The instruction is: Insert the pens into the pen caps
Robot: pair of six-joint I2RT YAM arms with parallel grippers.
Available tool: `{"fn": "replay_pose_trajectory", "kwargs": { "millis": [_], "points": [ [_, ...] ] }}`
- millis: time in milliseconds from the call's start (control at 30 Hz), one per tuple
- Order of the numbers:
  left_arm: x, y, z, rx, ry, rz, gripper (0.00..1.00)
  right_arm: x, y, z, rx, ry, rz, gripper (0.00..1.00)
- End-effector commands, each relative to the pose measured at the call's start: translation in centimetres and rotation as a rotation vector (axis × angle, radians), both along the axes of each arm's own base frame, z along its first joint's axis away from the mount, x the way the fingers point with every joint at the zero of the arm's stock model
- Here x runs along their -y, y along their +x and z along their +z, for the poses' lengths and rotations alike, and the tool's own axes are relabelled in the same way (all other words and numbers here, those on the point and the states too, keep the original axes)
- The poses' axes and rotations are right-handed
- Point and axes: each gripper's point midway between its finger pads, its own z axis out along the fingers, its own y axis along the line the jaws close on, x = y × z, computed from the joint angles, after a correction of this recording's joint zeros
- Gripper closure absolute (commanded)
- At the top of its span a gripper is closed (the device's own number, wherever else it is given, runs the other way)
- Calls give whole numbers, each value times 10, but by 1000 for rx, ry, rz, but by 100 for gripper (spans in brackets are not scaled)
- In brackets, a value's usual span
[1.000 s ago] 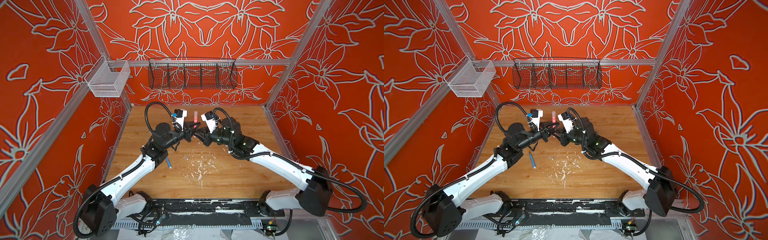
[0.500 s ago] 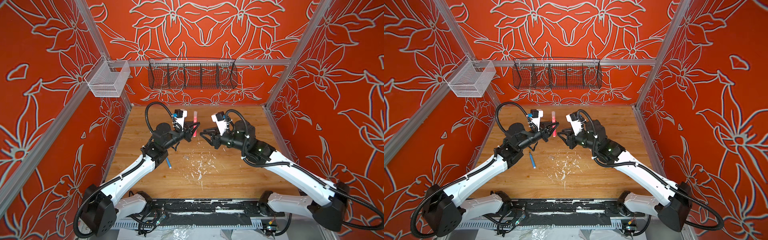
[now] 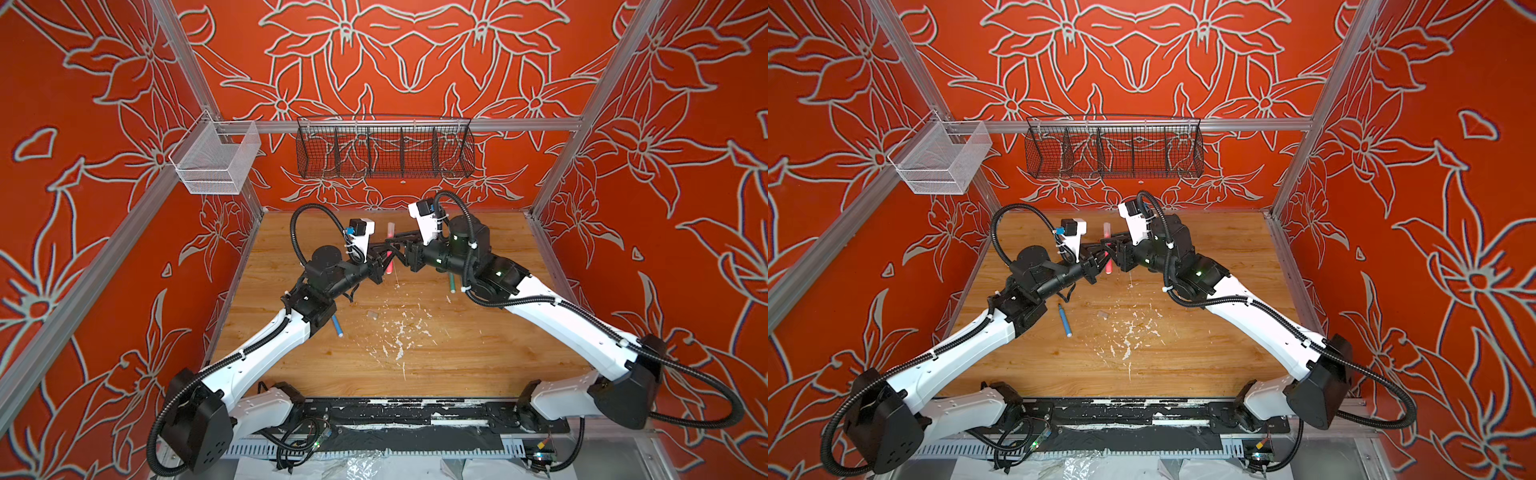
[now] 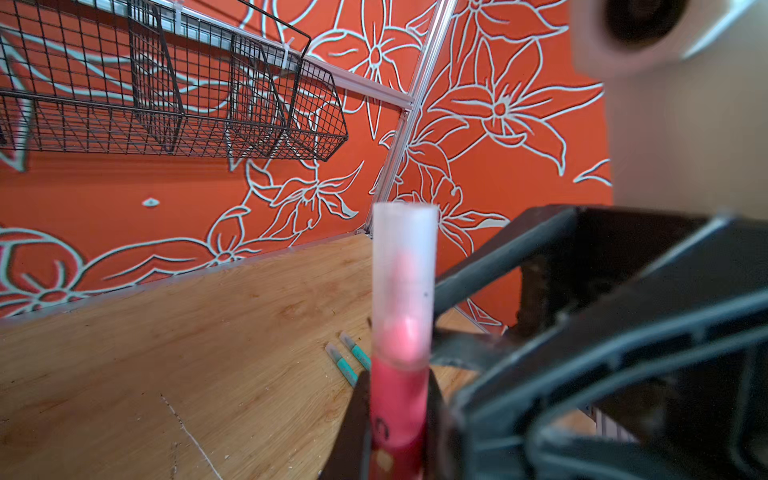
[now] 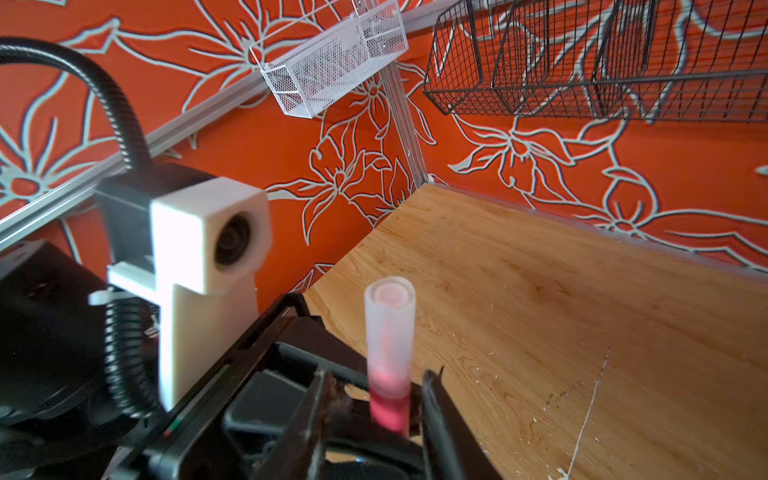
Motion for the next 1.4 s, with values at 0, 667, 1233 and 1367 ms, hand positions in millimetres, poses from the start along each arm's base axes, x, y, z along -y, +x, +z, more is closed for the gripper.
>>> {"fn": "replay_pose_trajectory", "kwargs": {
  "millis": [0,667,1233,1367],
  "points": [
    [-1,-5,15,54,-17,-4,100,-4,0,17,9,46,9,66],
    [-4,-4,14,59,-8,16,62,-15,-5,27,-25,118,65,100],
    [10,-11,3,27,56,-83,51,19,1,45,87,78,-69,100],
    [16,-12,0,7,65,-123,56,22,2,47,99,80,-81,100]
  ]
}}
